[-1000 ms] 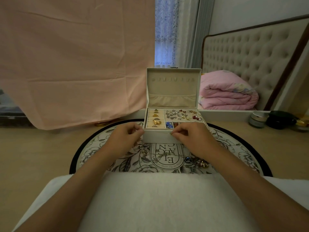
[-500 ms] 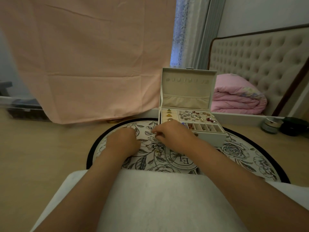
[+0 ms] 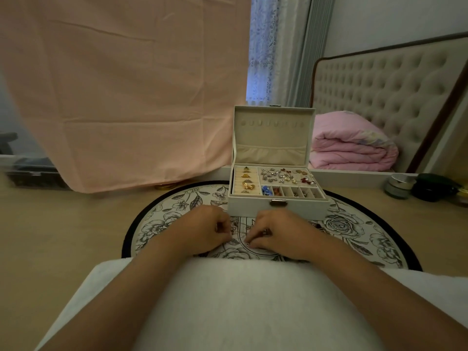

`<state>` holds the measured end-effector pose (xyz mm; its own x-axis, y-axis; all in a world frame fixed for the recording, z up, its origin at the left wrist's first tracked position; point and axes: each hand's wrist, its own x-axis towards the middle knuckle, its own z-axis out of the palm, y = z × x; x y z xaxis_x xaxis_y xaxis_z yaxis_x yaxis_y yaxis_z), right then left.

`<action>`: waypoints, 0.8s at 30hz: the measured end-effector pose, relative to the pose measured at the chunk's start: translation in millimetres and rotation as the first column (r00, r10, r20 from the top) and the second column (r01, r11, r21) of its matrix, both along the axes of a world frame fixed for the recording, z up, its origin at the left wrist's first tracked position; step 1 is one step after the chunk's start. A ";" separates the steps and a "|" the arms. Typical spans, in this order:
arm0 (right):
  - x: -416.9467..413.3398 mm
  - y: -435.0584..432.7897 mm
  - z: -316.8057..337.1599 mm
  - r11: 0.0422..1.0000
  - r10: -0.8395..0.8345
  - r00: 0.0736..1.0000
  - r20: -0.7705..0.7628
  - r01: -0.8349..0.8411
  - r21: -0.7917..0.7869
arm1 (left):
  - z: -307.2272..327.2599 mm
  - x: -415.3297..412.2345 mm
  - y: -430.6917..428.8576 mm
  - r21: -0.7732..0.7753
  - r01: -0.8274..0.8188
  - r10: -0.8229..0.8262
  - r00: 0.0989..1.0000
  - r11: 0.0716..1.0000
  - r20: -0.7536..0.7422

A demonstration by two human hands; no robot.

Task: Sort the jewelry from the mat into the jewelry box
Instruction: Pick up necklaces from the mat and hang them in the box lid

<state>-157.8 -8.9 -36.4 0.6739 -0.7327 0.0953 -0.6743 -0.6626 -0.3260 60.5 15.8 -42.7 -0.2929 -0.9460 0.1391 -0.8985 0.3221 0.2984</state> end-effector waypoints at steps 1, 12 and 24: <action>-2.2 0.3 1.2 1.000 -0.004 1.000 -0.007 0.004 0.004 | -0.5 3.6 1.8 0.020 -0.016 0.016 1.000 1.000 -0.006; -17.7 -6.4 5.4 0.970 -0.061 0.998 0.012 0.057 0.236 | -2.6 -31.8 -9.9 -0.057 0.085 -0.087 0.996 0.995 -0.020; -21.9 -18.5 18.0 0.812 -0.499 0.507 0.703 -0.010 0.584 | -18.1 -34.7 -18.9 -0.141 0.070 -0.085 0.991 0.988 -0.106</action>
